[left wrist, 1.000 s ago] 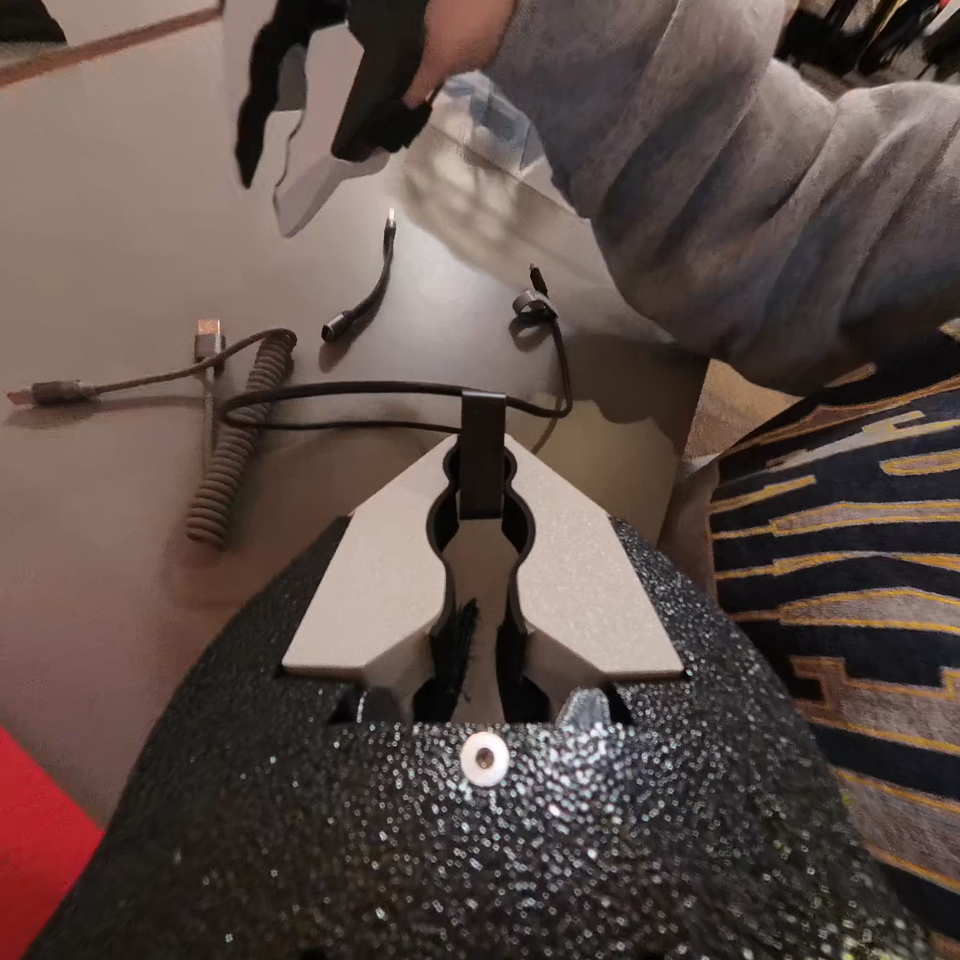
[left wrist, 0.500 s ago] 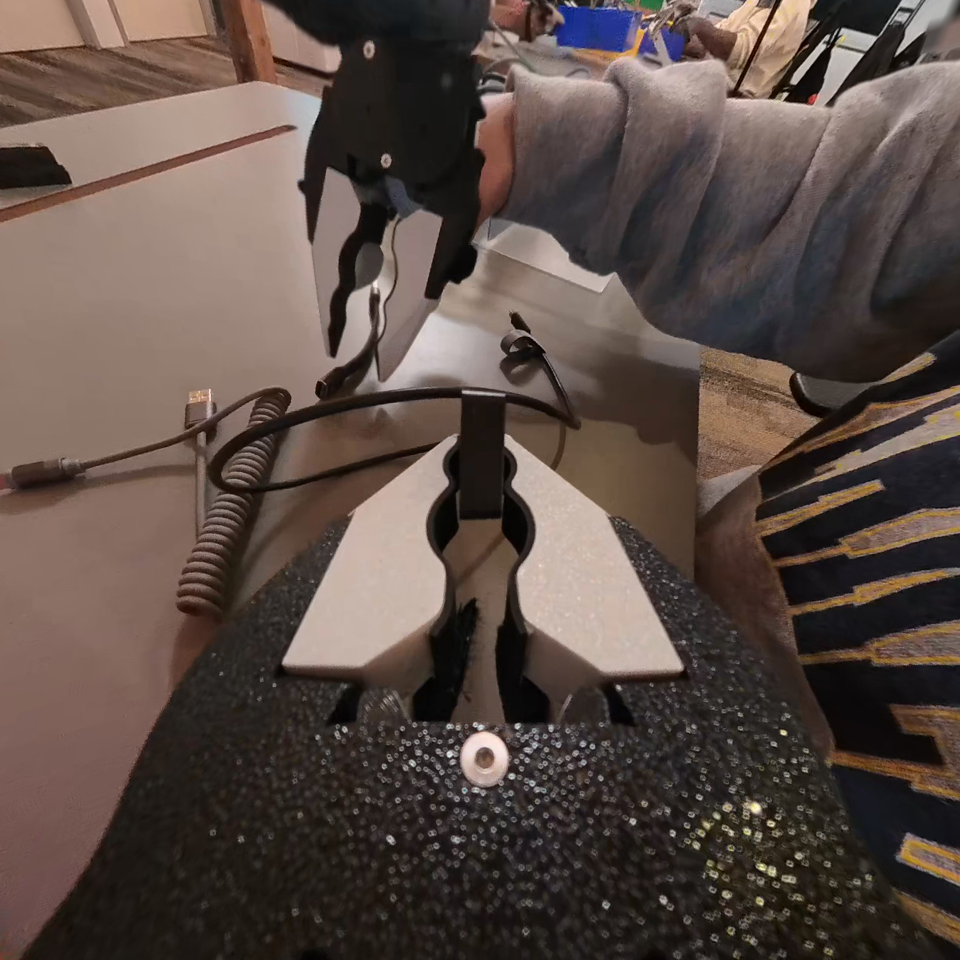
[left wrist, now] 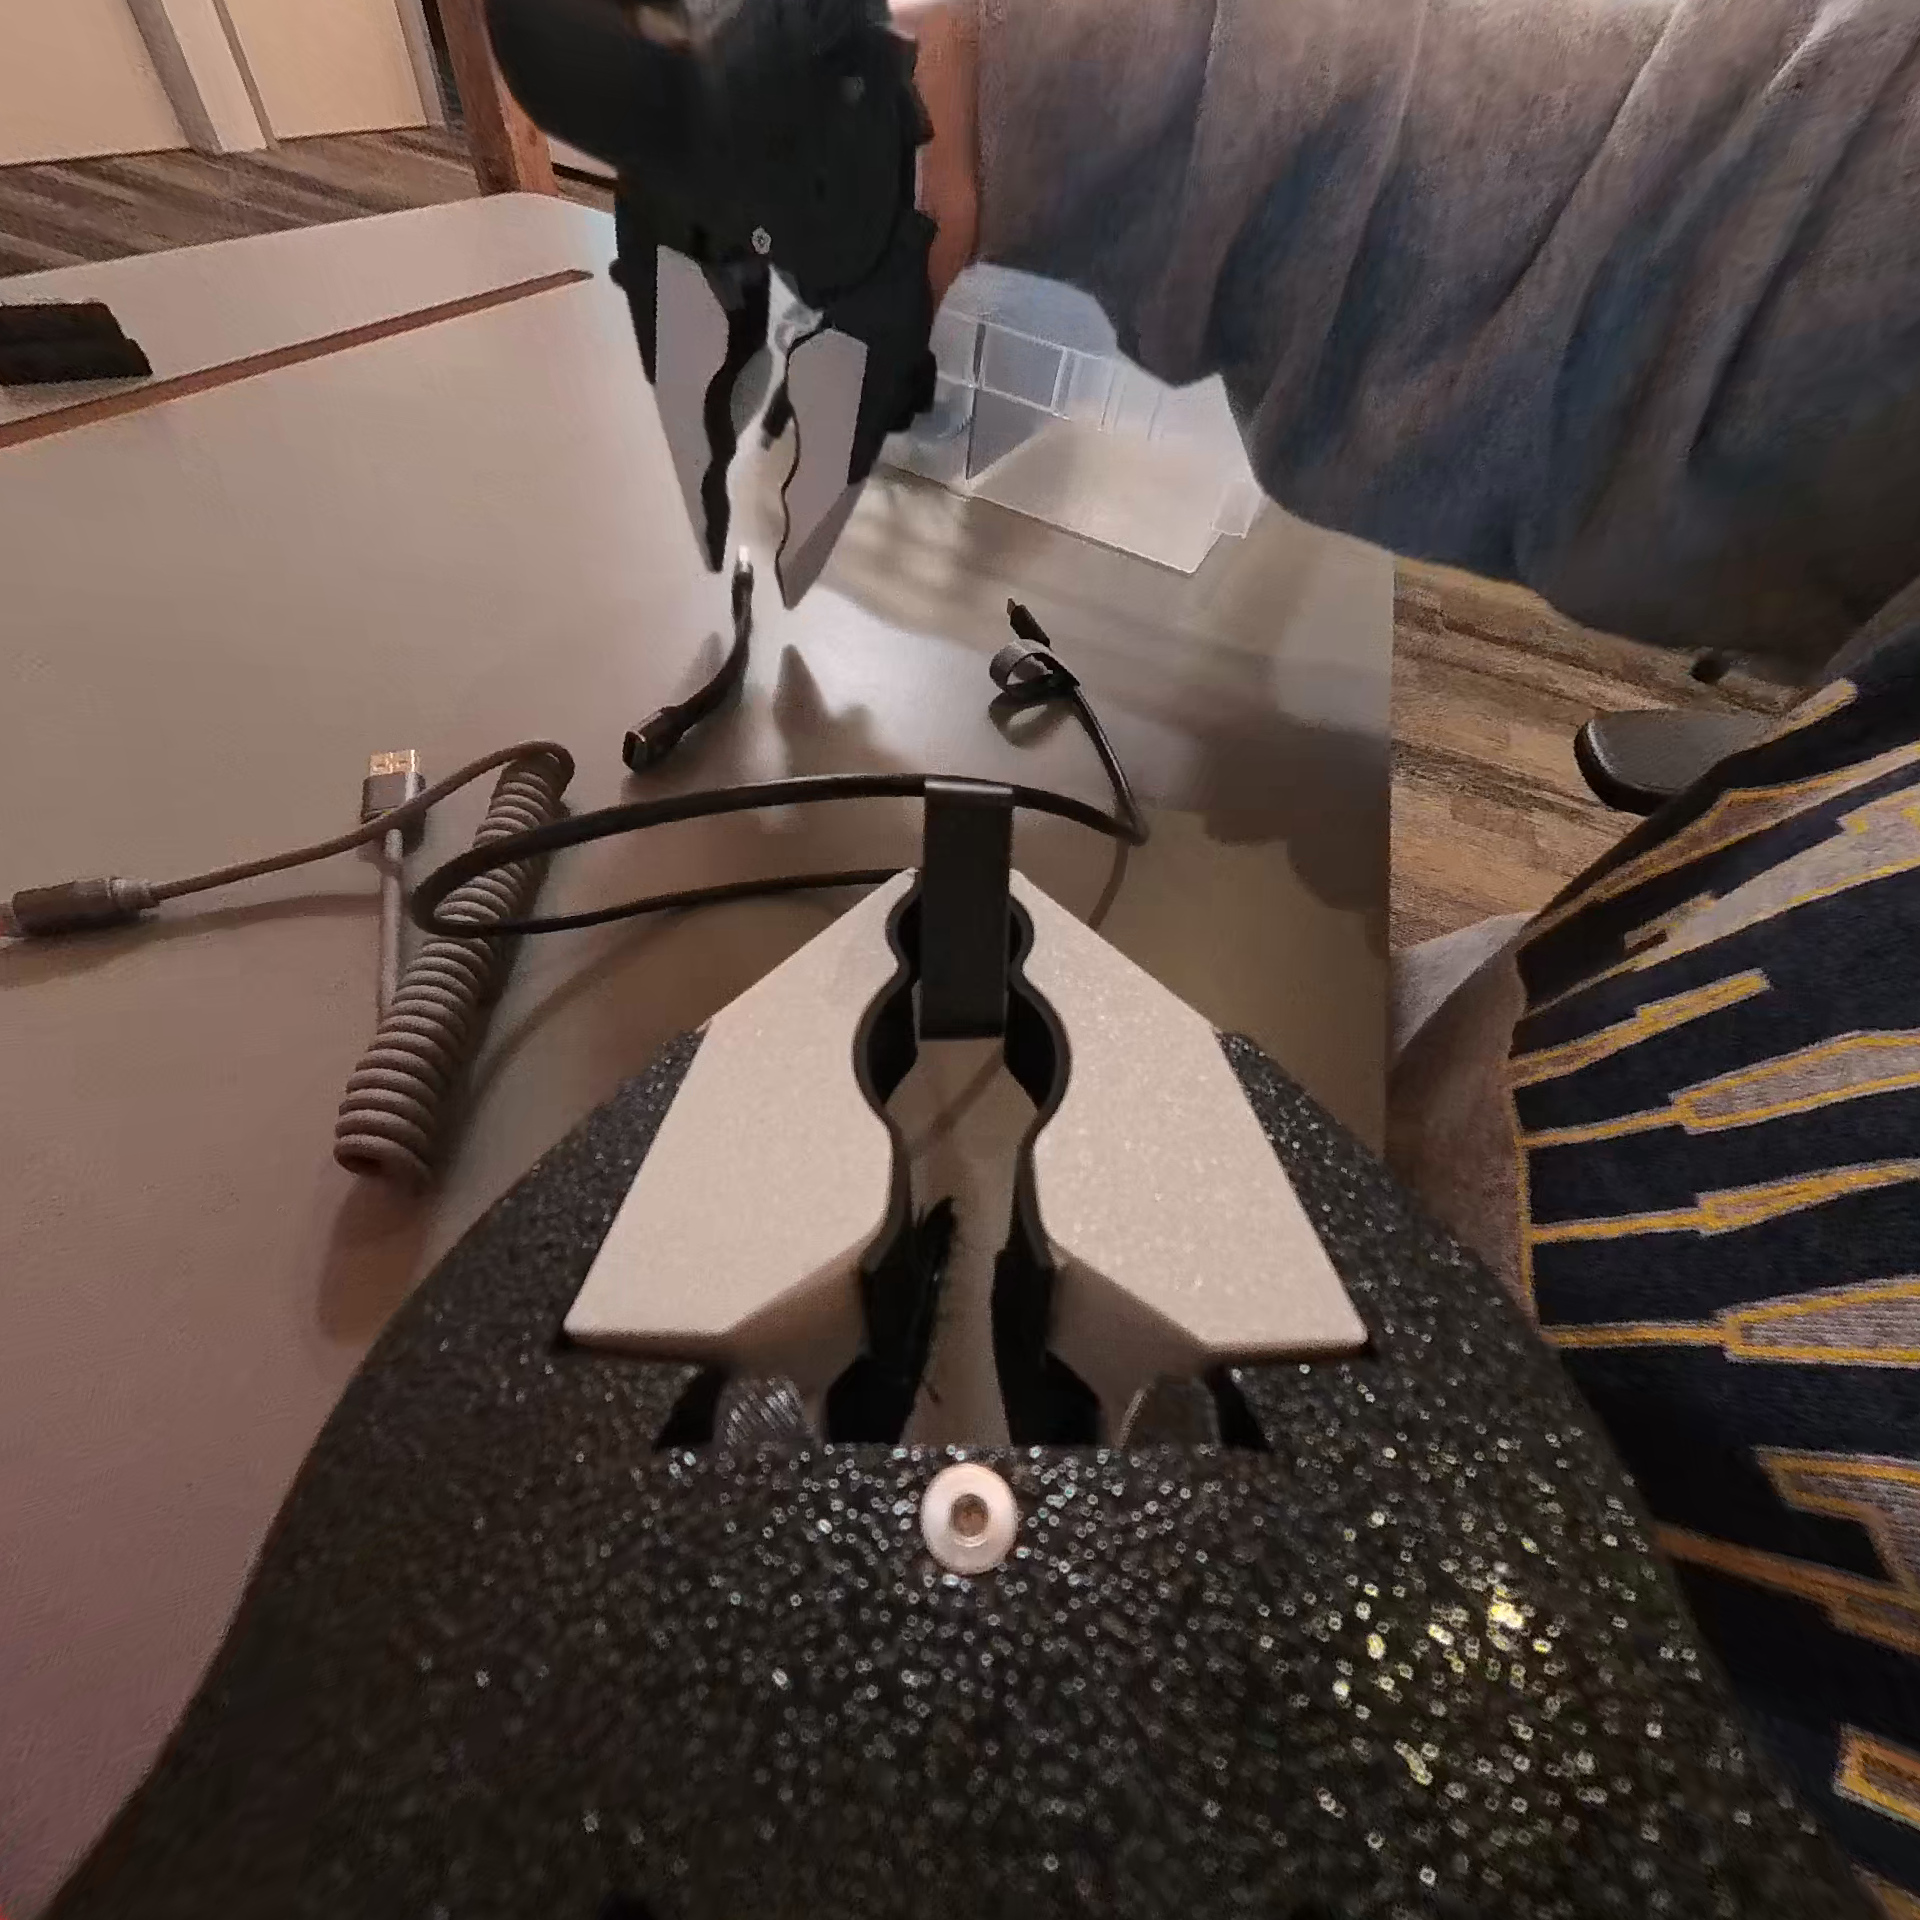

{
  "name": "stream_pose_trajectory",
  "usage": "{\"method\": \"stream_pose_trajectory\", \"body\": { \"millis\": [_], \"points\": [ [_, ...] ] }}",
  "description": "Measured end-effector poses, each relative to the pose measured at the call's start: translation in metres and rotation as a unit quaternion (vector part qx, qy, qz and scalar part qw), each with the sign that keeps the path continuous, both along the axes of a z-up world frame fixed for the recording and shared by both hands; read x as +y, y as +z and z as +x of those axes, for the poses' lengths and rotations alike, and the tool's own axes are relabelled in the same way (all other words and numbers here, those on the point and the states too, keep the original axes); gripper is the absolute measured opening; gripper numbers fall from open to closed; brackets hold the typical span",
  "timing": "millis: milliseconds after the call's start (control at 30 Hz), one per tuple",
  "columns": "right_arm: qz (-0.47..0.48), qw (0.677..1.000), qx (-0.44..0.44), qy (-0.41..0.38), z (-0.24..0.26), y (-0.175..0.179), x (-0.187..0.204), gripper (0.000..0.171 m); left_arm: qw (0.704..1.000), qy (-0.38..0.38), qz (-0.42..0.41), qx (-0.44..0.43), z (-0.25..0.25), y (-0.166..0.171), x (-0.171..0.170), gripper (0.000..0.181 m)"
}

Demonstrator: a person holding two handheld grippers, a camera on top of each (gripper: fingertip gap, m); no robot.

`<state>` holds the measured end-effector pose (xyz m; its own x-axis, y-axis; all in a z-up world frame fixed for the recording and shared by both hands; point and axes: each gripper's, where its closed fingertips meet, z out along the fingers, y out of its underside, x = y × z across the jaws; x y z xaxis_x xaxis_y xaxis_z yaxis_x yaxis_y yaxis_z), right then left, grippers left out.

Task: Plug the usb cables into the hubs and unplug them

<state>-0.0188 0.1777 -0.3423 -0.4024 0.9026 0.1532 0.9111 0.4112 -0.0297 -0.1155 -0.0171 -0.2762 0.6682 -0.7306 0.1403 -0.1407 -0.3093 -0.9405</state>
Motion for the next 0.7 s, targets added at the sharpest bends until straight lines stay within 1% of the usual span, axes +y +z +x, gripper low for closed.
{"method": "stream_pose_trajectory", "body": {
  "millis": [133,233,333,433,500,567,600,667,700],
  "points": [
    [0.050,0.996,-0.066,0.012,0.025,0.008,0.025,0.029,1.000,0.002,0.003,-0.001,-0.002,0.000,-0.001,0.009],
    [0.040,0.997,-0.060,0.041,0.022,0.006,0.023,0.031,1.000,0.002,0.006,0.003,-0.002,0.000,-0.002,0.009],
    [0.054,0.993,-0.067,0.077,0.017,0.001,0.025,0.030,1.000,0.001,0.007,0.002,-0.001,0.000,-0.001,0.009],
    [0.038,0.994,-0.061,0.083,0.010,-0.006,0.021,0.022,1.000,0.000,0.008,0.001,0.000,0.000,-0.001,0.009],
    [0.037,0.994,-0.066,0.078,0.009,-0.008,0.023,0.008,1.000,0.001,0.009,0.000,0.000,0.001,-0.001,0.008],
    [0.026,0.996,-0.066,0.051,0.011,-0.008,0.023,0.005,1.000,0.004,0.012,0.000,-0.001,0.002,0.000,0.009],
    [0.027,0.998,-0.059,0.023,0.010,-0.008,0.025,0.005,1.000,0.005,0.015,-0.001,-0.001,0.002,0.000,0.009],
    [0.018,0.996,-0.048,-0.071,0.014,-0.006,0.027,0.004,1.000,0.009,0.019,-0.001,-0.001,0.003,0.000,0.009],
    [-0.004,0.991,-0.053,-0.121,0.019,-0.007,0.023,0.003,1.000,0.010,0.021,0.000,-0.001,0.004,-0.001,0.009]
  ]
}}
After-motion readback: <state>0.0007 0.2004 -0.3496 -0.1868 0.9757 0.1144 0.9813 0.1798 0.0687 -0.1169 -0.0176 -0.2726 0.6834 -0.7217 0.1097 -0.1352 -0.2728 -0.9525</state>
